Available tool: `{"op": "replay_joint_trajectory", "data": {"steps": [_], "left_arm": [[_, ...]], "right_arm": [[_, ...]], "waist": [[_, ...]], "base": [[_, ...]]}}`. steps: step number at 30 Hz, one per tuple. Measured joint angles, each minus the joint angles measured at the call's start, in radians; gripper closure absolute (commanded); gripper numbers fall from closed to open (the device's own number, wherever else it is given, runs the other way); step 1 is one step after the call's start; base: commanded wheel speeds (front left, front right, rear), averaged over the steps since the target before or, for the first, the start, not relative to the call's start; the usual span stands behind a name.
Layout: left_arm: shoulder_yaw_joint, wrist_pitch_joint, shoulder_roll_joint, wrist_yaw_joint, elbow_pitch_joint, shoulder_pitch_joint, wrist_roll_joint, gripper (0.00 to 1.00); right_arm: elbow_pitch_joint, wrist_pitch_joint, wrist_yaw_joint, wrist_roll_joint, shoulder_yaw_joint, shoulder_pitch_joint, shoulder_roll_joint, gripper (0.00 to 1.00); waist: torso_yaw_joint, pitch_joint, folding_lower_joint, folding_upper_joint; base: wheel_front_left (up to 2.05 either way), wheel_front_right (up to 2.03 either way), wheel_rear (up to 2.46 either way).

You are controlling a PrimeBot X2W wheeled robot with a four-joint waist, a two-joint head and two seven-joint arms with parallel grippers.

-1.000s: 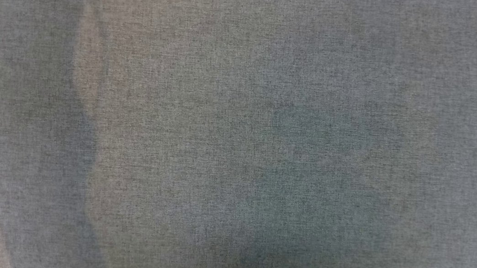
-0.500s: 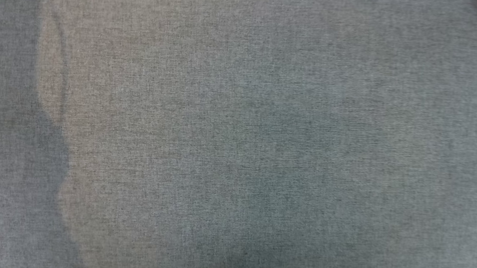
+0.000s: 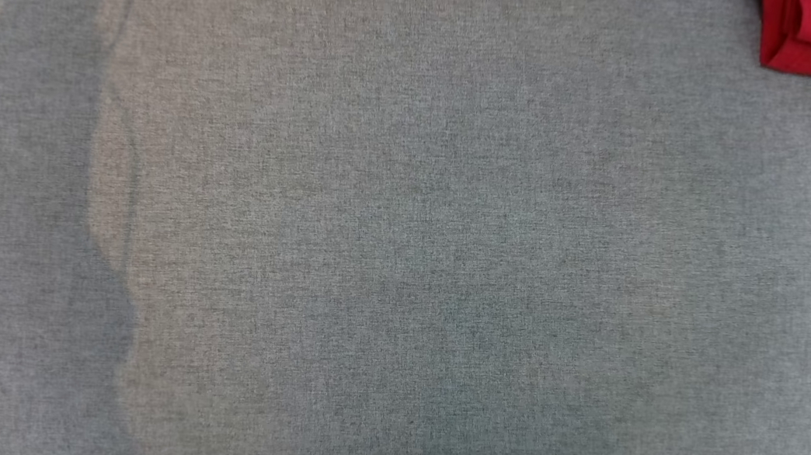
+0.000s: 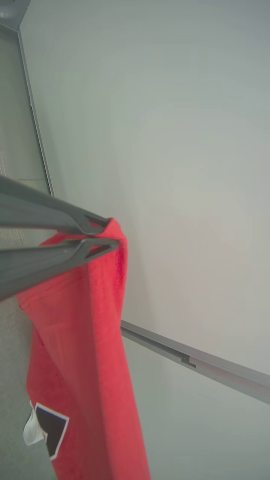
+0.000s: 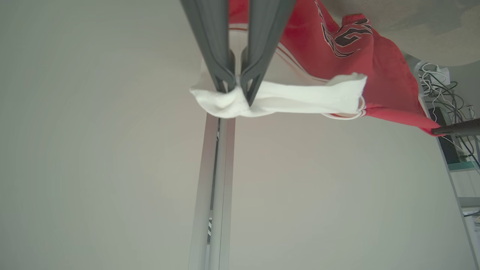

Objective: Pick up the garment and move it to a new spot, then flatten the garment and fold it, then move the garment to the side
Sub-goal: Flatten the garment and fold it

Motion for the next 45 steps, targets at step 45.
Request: {"op": "replay_joint_trajectory", "data": {"steps": [45], "left_arm": [[-0.158,-0.068,-0.004,0.0,0.025,-0.119,-0.163,1.0]], "right_arm": [[0.128,-0.003,0.0,-0.223,-0.214,-0.058,0.135,1.0]], "waist": [[0.017,-0.003,0.0,0.0]], "base": [[0.0,0.0,0.0]]}}
